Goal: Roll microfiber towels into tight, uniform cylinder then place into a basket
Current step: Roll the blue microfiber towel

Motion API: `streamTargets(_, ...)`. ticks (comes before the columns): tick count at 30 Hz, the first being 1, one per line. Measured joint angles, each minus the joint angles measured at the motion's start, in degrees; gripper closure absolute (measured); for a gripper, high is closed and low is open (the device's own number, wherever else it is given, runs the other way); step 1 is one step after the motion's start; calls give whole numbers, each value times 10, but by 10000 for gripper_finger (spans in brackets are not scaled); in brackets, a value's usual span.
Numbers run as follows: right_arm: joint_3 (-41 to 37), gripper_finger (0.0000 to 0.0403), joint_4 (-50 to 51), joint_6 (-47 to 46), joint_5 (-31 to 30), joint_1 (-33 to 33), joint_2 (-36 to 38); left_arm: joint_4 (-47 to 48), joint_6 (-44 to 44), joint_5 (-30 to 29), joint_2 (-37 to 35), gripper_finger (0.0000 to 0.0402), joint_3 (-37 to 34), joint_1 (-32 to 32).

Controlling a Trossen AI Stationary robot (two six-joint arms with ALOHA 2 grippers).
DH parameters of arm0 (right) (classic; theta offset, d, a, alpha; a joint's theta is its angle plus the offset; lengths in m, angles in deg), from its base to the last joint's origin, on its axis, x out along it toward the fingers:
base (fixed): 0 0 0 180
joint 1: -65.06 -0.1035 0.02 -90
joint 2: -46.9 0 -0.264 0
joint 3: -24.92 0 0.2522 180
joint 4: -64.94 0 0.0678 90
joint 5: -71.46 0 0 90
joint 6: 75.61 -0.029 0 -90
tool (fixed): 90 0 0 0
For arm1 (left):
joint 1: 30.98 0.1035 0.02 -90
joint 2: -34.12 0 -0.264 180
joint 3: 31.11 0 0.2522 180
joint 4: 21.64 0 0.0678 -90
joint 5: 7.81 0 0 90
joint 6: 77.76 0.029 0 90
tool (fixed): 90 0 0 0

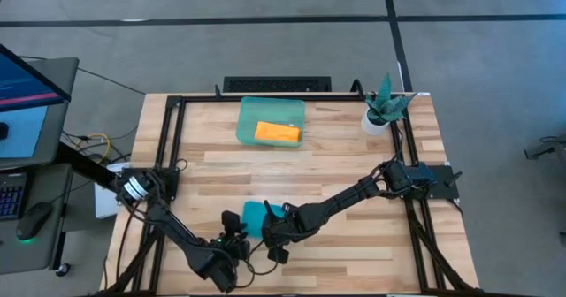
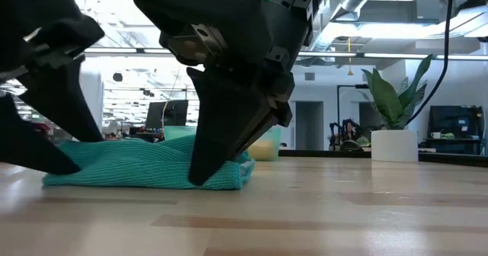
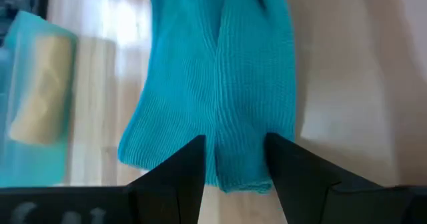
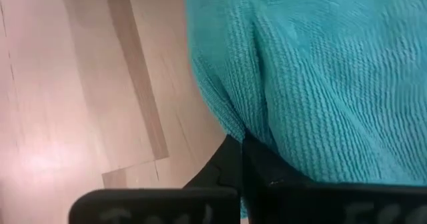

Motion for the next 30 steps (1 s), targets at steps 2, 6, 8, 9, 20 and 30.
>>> streamTargets(2, 0, 385, -1, 0, 2, 0, 0, 10, -6, 0, 1, 249, 0, 6)
streamTargets(6, 0, 390, -6, 0, 13, 0, 0, 28, -42, 19, 1, 249, 0, 18)
streamTargets(8, 0, 391, -7, 1, 13, -2, 0, 29, -50, 33, 0, 249, 1, 23)
streamTargets(9, 0, 390, -7, 1, 13, -2, 0, 28, -54, 40, -1, 249, 1, 25)
streamTargets(20, 0, 306, -11, 22, 3, -17, 0, 26, -137, 88, -2, 249, 1, 24)
streamTargets(30, -3, 267, 5, 17, 44, -18, 22, 7, -183, 111, -1, 249, 1, 15)
